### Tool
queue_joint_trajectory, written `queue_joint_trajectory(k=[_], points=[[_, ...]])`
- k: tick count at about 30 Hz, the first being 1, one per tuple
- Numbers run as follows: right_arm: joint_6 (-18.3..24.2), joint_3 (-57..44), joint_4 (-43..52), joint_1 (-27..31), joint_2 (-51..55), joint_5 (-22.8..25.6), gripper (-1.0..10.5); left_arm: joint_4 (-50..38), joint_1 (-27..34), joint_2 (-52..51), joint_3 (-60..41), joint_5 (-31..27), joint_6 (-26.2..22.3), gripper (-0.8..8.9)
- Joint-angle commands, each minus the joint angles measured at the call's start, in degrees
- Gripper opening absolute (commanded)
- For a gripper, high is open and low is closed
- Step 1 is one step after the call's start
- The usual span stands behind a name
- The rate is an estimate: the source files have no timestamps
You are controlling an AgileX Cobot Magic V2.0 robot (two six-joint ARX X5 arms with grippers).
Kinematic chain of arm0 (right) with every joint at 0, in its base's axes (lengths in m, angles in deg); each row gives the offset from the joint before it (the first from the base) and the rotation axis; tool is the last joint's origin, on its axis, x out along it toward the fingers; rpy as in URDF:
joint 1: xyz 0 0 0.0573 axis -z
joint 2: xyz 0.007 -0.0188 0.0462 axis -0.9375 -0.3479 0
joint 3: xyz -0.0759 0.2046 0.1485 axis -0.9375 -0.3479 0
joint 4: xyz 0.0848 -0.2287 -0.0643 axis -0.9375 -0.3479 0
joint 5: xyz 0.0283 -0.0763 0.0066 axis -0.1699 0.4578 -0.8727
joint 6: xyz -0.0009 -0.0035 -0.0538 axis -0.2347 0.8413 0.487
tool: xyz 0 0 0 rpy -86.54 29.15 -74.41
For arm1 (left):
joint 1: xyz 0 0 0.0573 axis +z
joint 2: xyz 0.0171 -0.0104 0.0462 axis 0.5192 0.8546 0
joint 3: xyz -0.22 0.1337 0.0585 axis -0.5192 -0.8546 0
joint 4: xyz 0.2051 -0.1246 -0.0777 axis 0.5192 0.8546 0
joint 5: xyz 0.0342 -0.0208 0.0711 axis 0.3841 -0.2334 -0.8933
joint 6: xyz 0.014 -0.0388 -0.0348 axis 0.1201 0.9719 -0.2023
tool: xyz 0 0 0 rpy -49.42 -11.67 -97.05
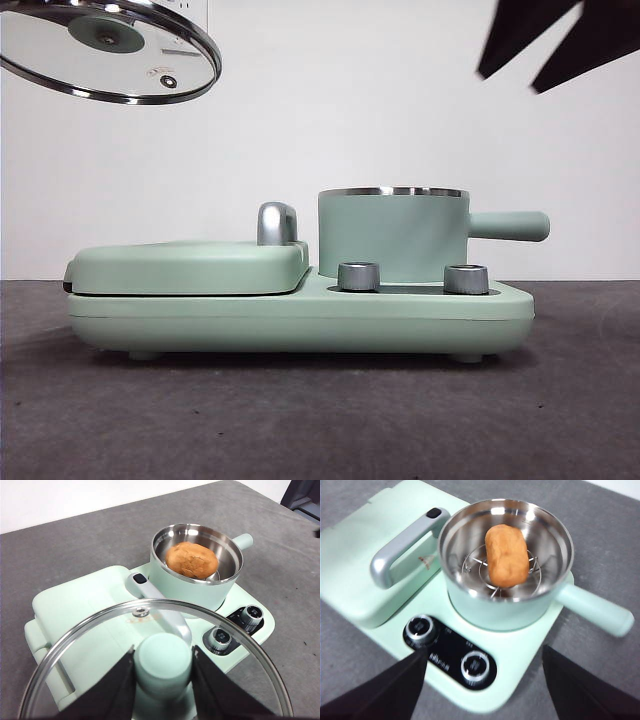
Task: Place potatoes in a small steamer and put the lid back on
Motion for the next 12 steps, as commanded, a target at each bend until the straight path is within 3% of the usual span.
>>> queue_joint_trajectory(k=[1,12], points=[[-1.25,-3.15,0.59,-0.24,6.51,-0.26,3.5,-1.51,-0.79,-0.07,0.90,0.66,0.17,0.10],[-2.10,-7.10,-12.90,-0.24,28.17,0.46,3.5,-4.59,-6.27,2.23,0.90,0.66,-0.02,0.10]])
